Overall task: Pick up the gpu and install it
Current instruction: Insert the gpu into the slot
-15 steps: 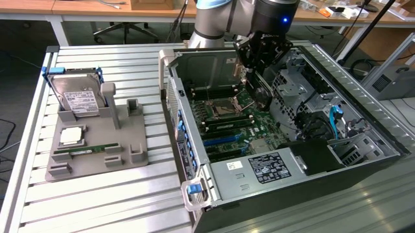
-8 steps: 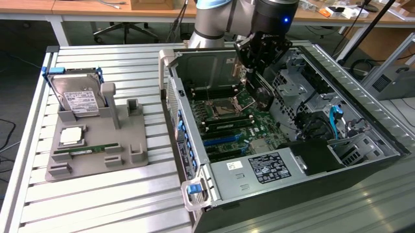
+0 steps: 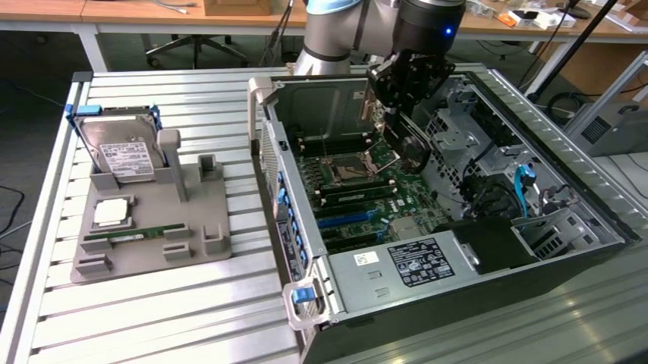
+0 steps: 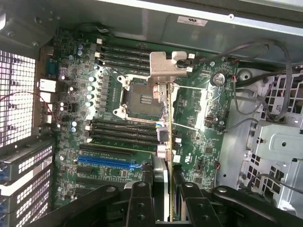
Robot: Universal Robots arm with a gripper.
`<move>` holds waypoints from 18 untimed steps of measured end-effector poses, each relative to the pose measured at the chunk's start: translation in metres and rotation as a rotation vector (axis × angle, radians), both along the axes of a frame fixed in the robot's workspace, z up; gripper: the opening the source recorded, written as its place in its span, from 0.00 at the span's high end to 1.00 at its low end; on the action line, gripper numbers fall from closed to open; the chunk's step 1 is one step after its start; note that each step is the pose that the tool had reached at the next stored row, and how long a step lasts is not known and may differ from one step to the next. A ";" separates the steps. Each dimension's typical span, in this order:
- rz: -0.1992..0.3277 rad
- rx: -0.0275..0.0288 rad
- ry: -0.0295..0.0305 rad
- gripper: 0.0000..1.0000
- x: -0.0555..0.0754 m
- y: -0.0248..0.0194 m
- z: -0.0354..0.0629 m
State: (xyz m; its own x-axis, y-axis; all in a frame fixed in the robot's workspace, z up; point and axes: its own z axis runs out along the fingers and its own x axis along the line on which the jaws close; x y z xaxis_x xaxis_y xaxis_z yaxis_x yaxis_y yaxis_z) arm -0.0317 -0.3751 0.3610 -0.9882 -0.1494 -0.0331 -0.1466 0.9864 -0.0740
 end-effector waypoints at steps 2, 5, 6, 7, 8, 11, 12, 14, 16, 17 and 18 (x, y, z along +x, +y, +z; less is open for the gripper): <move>0.010 0.0000 0.0000 0.73 0.000 0.0000 0.0000; 0.019 0.0000 0.0000 0.73 0.000 0.0000 0.0000; 0.021 0.0000 0.0000 0.73 0.000 0.0000 0.0000; 0.024 0.0000 0.0000 0.73 0.000 0.0000 0.0000; 0.026 0.0000 0.0000 0.73 0.000 0.0000 0.0000; 0.034 0.0000 0.0000 0.73 0.000 0.0000 0.0000; 0.036 0.0000 0.0000 0.73 0.000 0.0000 0.0000; 0.042 0.0000 -0.0001 0.73 0.000 0.0000 0.0000; 0.047 0.0000 0.0000 0.73 0.000 0.0000 0.0000; 0.049 0.0000 -0.0001 0.73 0.000 0.0000 0.0000; 0.051 0.0000 0.0000 0.73 0.001 0.0000 0.0000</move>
